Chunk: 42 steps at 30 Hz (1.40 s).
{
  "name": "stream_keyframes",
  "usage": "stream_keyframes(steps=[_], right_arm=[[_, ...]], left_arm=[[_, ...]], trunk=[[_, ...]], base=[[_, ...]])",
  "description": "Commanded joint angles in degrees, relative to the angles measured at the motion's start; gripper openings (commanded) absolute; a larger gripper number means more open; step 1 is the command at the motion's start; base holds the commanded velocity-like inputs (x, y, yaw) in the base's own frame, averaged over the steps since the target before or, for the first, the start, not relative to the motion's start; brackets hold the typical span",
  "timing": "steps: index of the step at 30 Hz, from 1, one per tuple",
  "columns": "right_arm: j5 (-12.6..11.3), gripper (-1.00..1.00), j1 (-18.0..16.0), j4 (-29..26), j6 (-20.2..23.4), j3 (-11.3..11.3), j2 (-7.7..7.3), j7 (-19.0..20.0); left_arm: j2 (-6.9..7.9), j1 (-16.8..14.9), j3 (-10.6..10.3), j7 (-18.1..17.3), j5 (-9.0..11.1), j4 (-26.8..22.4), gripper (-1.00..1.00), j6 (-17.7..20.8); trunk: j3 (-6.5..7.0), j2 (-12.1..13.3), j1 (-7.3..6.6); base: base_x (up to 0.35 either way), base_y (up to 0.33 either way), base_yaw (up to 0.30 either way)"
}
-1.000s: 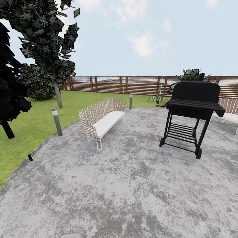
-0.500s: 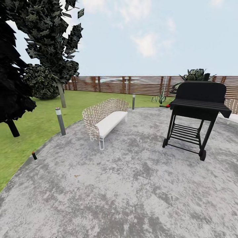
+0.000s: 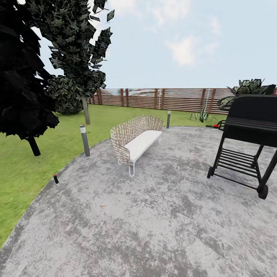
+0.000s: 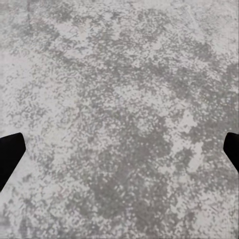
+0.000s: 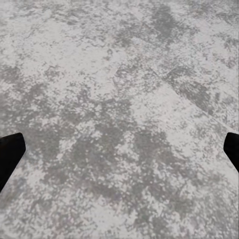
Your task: In the garden, pick up the pesticide atomizer on the floor and spray pesticide onto both trees until each tree trunk is fully covered.
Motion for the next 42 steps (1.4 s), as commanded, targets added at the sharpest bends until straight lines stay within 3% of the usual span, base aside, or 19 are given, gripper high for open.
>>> stream_keyframes(steps=[1,9,26,33,42], right_arm=[[-0.02,1.0,-0.03,0.03,-0.16,-0.02,0.03,-0.01],[0.01,1.0,-0.03,0.04,-0.22,-0.03,0.06,0.04],[0.01,1.0,-0.03,0.06,-0.22,-0.04,0.06,-0.02],[0.01,1.0,-0.03,0.06,-0.22,-0.04,0.06,0.0],[0.01,1.0,-0.03,0.06,-0.22,-0.04,0.06,-0.04]], left_arm=[[0.01,-0.04,-0.12,0.01,0.54,0.05,1.0,-0.18],[0.09,-0.04,-0.12,0.02,0.66,0.05,1.0,-0.18],[0.18,-0.04,-0.04,0.02,0.65,0.05,1.0,-0.14],[0.14,-0.04,-0.09,0.16,0.58,0.05,1.0,-0.2],[0.08,-0.04,-0.12,0.28,0.65,0.05,1.0,-0.35]], trunk=[[-0.06,-0.03,0.02],[-0.06,-0.03,0.02],[-0.06,-0.03,0.02],[-0.06,-0.03,0.02],[-0.06,-0.03,0.02]], base=[[0.234,0.245,0.006],[0.233,0.247,0.039],[0.248,0.227,0.249],[0.325,0.015,0.048],[0.222,-0.199,0.12]])
